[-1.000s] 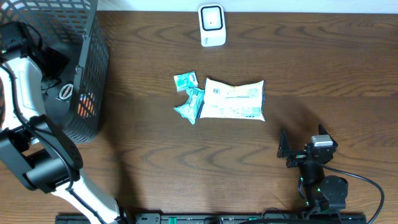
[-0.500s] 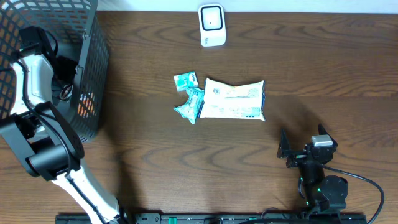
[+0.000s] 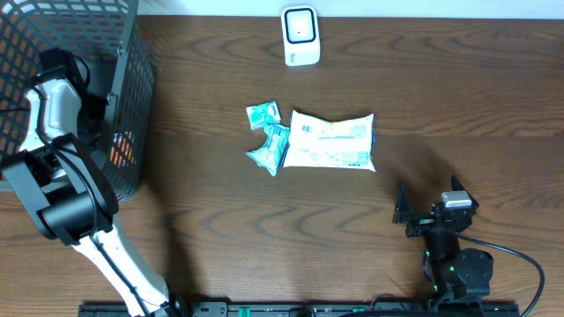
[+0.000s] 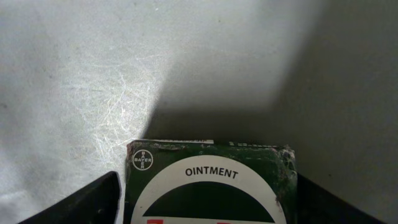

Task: Scan the item barcode
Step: 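Reach into the basket and grasp the green Zam-Buk ointment tin, then carry the Zam-Buk tin to the scanner and present its barcode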

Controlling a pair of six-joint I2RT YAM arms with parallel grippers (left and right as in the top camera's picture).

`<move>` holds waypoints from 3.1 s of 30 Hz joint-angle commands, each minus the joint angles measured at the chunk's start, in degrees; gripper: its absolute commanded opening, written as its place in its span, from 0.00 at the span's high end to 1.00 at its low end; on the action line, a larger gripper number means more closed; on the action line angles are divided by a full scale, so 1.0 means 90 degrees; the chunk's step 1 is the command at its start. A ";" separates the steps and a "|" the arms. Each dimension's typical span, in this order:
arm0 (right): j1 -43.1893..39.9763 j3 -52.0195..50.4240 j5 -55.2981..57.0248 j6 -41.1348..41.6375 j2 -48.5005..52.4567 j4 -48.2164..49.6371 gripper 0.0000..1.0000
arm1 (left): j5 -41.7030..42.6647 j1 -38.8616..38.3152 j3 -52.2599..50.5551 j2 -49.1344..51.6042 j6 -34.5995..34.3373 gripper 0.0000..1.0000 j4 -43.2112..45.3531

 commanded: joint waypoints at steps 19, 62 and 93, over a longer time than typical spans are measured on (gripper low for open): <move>-0.0019 -0.0012 0.0024 -0.0046 -0.0034 -0.0017 0.01 | -0.0121 0.0024 0.0000 -0.0981 0.0015 0.45 -0.0068; -0.0019 -0.0012 0.0024 -0.0046 -0.0034 -0.0019 0.01 | 0.2251 -0.4631 -0.0002 -0.3264 0.2234 0.44 0.1889; -0.0019 -0.0012 0.0024 -0.0046 -0.0034 -0.0019 0.01 | 0.1751 -0.5149 -0.0010 0.0039 0.2523 0.43 0.3152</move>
